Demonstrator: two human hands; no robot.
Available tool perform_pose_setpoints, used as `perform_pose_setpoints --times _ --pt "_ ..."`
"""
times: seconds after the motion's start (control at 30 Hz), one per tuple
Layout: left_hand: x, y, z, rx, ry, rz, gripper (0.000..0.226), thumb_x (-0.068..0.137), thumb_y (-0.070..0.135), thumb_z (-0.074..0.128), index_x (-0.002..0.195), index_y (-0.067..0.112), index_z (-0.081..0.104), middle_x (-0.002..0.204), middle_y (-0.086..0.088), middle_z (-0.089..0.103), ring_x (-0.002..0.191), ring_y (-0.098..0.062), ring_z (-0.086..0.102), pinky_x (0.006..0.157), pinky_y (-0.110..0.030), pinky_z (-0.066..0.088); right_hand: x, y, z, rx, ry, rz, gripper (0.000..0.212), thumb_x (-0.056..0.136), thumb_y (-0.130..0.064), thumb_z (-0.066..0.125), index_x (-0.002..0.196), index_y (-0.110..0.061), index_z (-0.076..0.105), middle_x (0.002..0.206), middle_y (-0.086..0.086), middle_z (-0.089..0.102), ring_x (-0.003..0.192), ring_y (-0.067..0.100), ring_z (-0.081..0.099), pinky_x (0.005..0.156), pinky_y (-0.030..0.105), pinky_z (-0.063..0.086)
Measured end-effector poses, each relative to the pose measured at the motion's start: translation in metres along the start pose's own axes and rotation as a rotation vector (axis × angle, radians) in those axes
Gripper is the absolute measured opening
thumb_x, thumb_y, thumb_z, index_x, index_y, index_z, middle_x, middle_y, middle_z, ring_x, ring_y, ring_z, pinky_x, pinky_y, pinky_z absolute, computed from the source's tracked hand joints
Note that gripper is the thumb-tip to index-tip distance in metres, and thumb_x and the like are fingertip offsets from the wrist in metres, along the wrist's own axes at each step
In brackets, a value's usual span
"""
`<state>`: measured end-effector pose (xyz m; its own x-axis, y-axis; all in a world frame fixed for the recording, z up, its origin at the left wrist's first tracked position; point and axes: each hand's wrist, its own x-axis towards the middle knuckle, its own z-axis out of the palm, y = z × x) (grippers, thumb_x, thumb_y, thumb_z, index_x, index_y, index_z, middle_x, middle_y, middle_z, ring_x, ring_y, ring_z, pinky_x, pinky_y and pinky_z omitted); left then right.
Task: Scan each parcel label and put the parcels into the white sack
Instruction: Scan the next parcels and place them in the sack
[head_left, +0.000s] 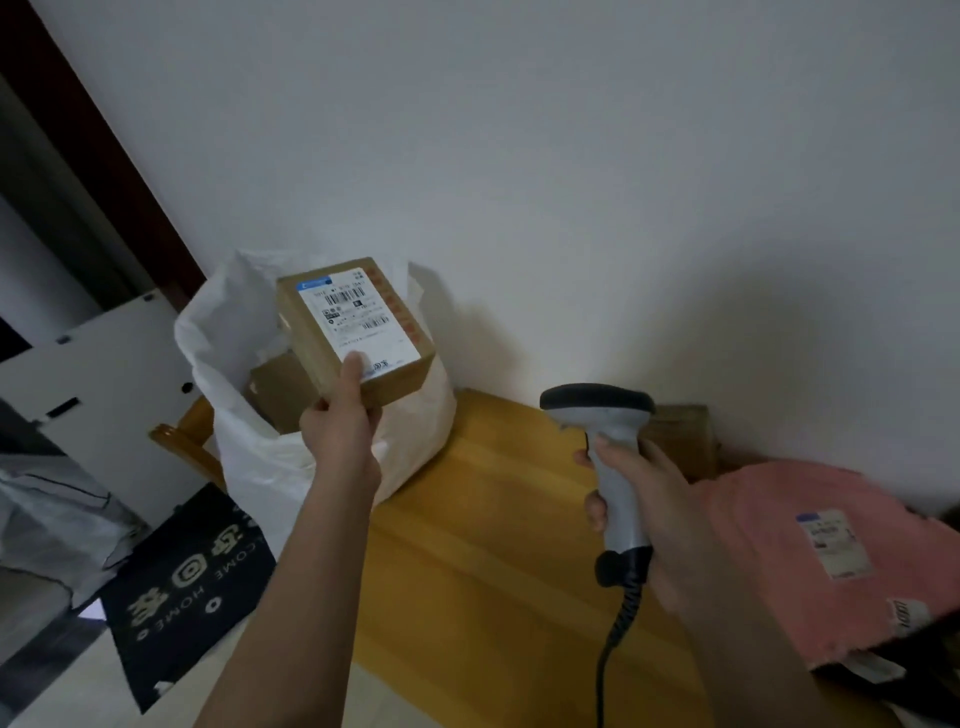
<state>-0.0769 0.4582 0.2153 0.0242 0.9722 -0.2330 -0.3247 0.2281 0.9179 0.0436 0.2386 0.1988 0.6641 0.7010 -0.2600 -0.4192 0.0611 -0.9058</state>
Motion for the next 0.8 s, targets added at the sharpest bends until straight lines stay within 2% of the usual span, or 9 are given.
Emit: perform_pose_setpoints --times 0.13,0.23,0.3,0.4,0.5,0.57,0.63,0.7,0.8 --pt "0.065 0.026 -0.002 0.042 0.071 0.019 0.086 0.078 0.046 0.075 0.145 0.011 0.034 0.134 -0.004 0.05 0.111 -0.02 0.056 0.092 -0.034 0.053 0.014 0.012 0.027 -0.01 -0.005 0.014 0.029 0.09 -0.027 0.065 0.113 -0.011 0.059 0.1 0.009 0.063 0.046 0.014 0.049 0.045 0.027 0.041" --pt "0.083 0.021 0.003 0.268 0.14 0.158 0.077 0.083 0.046 0.062 0.15 0.022 0.033 0.149 -0.006 0.034 0.127 -0.023 0.044 0.106 -0.039 0.043 0.022 0.023 0.031 -0.011 0.055 0.027 0.031 0.081 -0.029 0.071 0.108 -0.015 0.062 0.089 0.008 0.063 0.044 0.015 0.049 0.044 0.026 0.04" --pt "0.072 0.004 0.011 0.327 0.121 0.306 0.056 0.091 0.026 0.056 0.143 0.016 0.041 0.144 -0.006 0.038 0.125 -0.019 0.046 0.103 -0.025 0.042 0.028 0.029 0.028 -0.009 0.097 0.039 0.025 0.083 -0.028 0.071 0.104 -0.017 0.064 0.086 0.007 0.064 0.043 0.015 0.048 0.045 0.027 0.04" --pt "0.045 -0.036 0.025 0.369 -0.014 0.464 0.03 0.09 0.008 0.057 0.12 0.012 0.053 0.124 -0.001 0.046 0.093 -0.003 0.054 0.07 -0.002 0.04 0.038 0.034 0.016 0.0 0.181 0.062 0.017 0.088 -0.021 0.067 0.102 -0.015 0.061 0.087 0.008 0.064 0.039 0.014 0.047 0.041 0.025 0.04" --pt "0.03 -0.076 0.044 0.485 -0.192 0.467 0.017 0.09 0.003 0.055 0.101 0.015 0.057 0.107 -0.003 0.056 0.079 -0.003 0.055 0.062 -0.009 0.044 0.046 0.036 -0.005 0.04 0.301 0.076 0.027 0.083 -0.022 0.069 0.104 -0.007 0.059 0.072 0.003 0.061 0.037 0.013 0.047 0.036 0.023 0.039" --pt "0.025 -0.104 0.06 0.578 -0.333 0.399 0.014 0.09 0.005 0.056 0.092 0.019 0.057 0.098 -0.008 0.061 0.076 -0.015 0.058 0.064 -0.024 0.049 0.049 0.033 -0.023 0.068 0.383 0.079 0.018 0.088 -0.02 0.067 0.096 -0.006 0.059 0.061 0.002 0.058 0.037 0.013 0.047 0.036 0.025 0.038" --pt "0.018 -0.13 0.076 0.65 -0.45 0.321 0.017 0.09 0.007 0.056 0.085 0.023 0.057 0.092 -0.008 0.062 0.08 -0.024 0.061 0.068 -0.038 0.051 0.049 0.026 -0.044 0.088 0.436 0.07 0.012 0.09 -0.018 0.066 0.093 -0.009 0.059 0.066 0.005 0.059 0.042 0.015 0.048 0.041 0.027 0.039" --pt "0.006 -0.152 0.093 0.695 -0.544 0.27 0.02 0.092 0.007 0.056 0.082 0.024 0.057 0.089 -0.005 0.062 0.083 -0.025 0.061 0.069 -0.039 0.051 0.049 0.016 -0.065 0.09 0.472 0.064 0.011 0.091 -0.019 0.065 0.098 -0.013 0.059 0.082 0.009 0.059 0.048 0.016 0.05 0.046 0.029 0.041" --pt "-0.011 -0.184 0.123 0.77 -0.655 0.223 0.025 0.092 0.006 0.056 0.078 0.027 0.054 0.087 0.001 0.061 0.085 -0.028 0.062 0.07 -0.037 0.049 0.057 0.004 -0.099 0.078 0.551 0.07 0.007 0.092 -0.022 0.064 0.094 -0.019 0.057 0.085 0.007 0.06 0.048 0.013 0.051 0.042 0.025 0.043"
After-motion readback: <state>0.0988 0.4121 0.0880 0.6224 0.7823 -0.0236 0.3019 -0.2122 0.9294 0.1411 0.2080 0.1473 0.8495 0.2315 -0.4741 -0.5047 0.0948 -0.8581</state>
